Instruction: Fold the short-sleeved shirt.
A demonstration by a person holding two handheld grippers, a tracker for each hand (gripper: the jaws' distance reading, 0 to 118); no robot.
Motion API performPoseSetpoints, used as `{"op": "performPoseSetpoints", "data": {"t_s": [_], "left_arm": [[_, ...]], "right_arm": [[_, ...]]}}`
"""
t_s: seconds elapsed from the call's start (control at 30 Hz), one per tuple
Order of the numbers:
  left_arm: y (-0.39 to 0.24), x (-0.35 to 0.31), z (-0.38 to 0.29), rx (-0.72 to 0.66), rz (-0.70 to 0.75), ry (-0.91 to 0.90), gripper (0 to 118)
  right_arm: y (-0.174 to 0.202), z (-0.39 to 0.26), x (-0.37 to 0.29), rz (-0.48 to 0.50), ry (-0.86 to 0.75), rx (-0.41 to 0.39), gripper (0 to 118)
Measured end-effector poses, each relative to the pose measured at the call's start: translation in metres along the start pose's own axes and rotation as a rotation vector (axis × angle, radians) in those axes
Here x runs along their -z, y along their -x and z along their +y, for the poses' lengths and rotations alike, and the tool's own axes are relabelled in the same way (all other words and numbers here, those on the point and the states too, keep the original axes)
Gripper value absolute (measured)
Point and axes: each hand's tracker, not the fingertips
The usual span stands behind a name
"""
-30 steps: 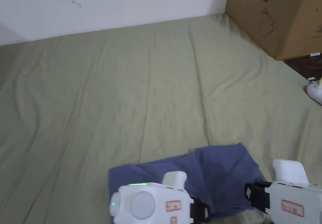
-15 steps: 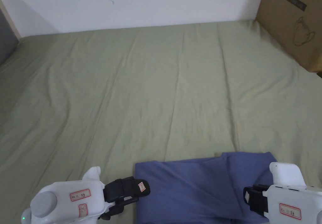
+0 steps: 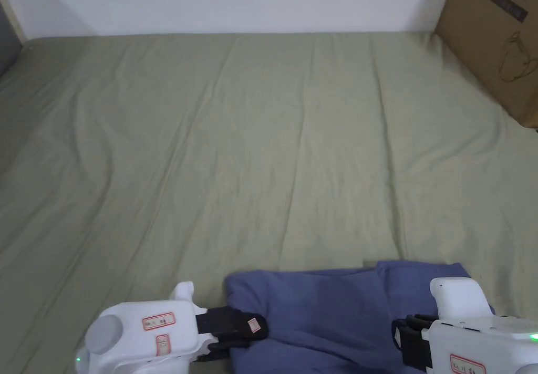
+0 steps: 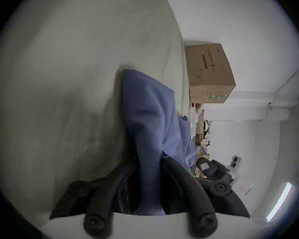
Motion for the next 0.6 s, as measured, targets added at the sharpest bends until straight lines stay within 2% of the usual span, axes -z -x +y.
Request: {"op": "performPoseSetpoints", "data": {"t_s": [0.17,0.37,0.47,0.6], "left_arm": [[0.016,-0.046,0.013,0.023,0.003,0.016,11],[0.053,-0.144,0.028,0.006,0.123,-0.059,11],[0.046,-0.193,0.021,0.03,0.205,-0.096,11],[0.049,-0.243,0.016,-0.007,0.296,-0.167,11]], "right_arm": [[0.004,0.008,0.002,-0.009,-0.01,0.01,0],[0.008,0.012,0.001,0.014,-0.017,0.016,0],[0.009,0.01,0.003,0.011,-0.012,0.019,0],[0.007,0.007,0.006,0.011,-0.004,0.035,0]]}}
